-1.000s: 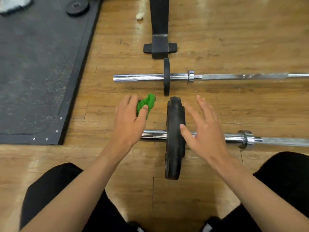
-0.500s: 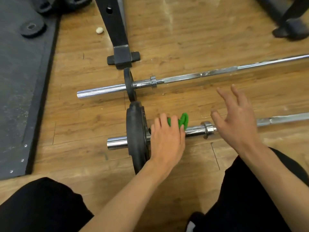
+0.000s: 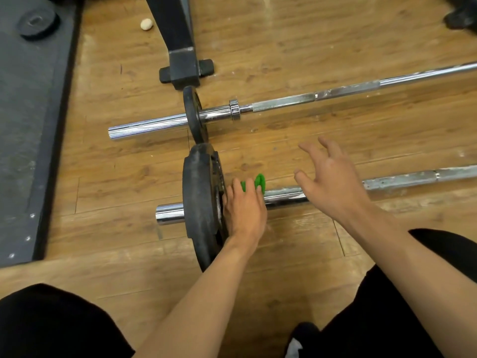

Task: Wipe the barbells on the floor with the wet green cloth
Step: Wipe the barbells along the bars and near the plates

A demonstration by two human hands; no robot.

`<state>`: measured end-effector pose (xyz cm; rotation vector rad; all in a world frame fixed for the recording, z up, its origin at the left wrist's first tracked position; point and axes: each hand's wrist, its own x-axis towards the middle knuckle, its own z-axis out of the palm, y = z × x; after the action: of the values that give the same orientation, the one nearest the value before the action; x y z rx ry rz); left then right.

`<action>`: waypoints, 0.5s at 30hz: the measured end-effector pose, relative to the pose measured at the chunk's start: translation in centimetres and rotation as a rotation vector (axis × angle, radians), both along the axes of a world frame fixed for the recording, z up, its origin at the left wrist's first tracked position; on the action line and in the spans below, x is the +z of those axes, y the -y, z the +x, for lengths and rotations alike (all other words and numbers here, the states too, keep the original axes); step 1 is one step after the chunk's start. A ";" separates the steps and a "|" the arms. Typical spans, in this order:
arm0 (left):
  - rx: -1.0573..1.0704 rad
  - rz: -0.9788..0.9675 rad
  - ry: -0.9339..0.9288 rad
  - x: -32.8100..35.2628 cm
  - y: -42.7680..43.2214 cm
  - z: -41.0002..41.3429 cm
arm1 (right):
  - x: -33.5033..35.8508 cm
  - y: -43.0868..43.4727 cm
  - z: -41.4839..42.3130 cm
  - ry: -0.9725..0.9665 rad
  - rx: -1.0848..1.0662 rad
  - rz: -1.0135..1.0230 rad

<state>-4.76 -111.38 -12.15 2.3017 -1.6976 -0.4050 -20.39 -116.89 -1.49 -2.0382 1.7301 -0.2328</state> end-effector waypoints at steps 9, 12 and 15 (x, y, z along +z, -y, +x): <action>-0.073 0.109 -0.141 1.0 -2.3 0.2 | -4.6 1.2 3.3 -0.001 0.211 0.176; -0.100 0.125 -0.153 1.7 -2.8 0.3 | -7.1 0.9 5.0 0.024 0.404 0.249; -0.075 0.175 -0.164 3.0 -4.4 0.3 | -8.4 0.4 5.6 0.039 0.438 0.281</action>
<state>-4.49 -106.96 -9.16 2.2540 -1.7325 -0.7634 -14.76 -117.32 -9.91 -2.1145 1.1739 0.1048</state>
